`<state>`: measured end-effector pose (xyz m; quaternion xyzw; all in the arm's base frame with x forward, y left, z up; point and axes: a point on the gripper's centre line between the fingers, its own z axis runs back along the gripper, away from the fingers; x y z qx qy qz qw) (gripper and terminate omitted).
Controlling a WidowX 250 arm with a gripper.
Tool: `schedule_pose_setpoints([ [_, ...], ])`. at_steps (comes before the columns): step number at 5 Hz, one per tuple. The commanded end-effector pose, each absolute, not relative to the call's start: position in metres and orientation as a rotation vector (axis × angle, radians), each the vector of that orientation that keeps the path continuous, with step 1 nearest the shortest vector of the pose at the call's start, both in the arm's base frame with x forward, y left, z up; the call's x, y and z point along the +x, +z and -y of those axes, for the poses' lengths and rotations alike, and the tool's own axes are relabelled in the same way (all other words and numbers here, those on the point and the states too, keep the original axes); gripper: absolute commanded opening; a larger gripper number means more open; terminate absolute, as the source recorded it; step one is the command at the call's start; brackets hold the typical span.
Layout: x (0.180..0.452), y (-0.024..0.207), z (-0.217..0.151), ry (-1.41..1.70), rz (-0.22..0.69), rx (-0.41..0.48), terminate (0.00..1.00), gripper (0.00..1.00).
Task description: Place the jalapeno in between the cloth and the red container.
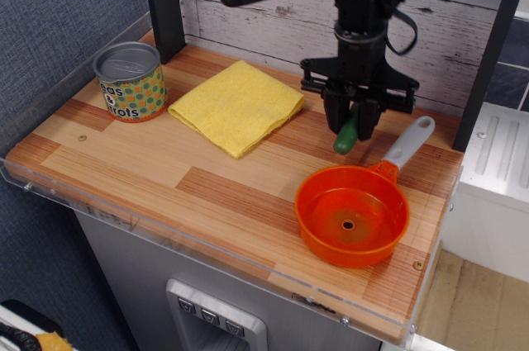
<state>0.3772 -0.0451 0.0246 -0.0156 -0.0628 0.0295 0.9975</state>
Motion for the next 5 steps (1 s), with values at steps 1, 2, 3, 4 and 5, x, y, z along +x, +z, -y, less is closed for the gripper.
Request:
schedule_pose_setpoints([
  [1, 0.37, 0.032, 0.041, 0.079, 0.158, -0.039, 0.0, 0.0],
  [2, 0.368, 0.031, 0.04, 0.087, 0.157, -0.035, 0.0, 0.0],
  [3, 0.368, 0.03, 0.037, 0.097, 0.154, -0.041, 0.0, 0.0],
  [4, 0.371, 0.033, 0.029, 0.114, 0.152, -0.049, 0.0, 1.0],
  [5, 0.373, 0.038, 0.023, 0.128, 0.158, -0.051, 0.0, 1.0],
])
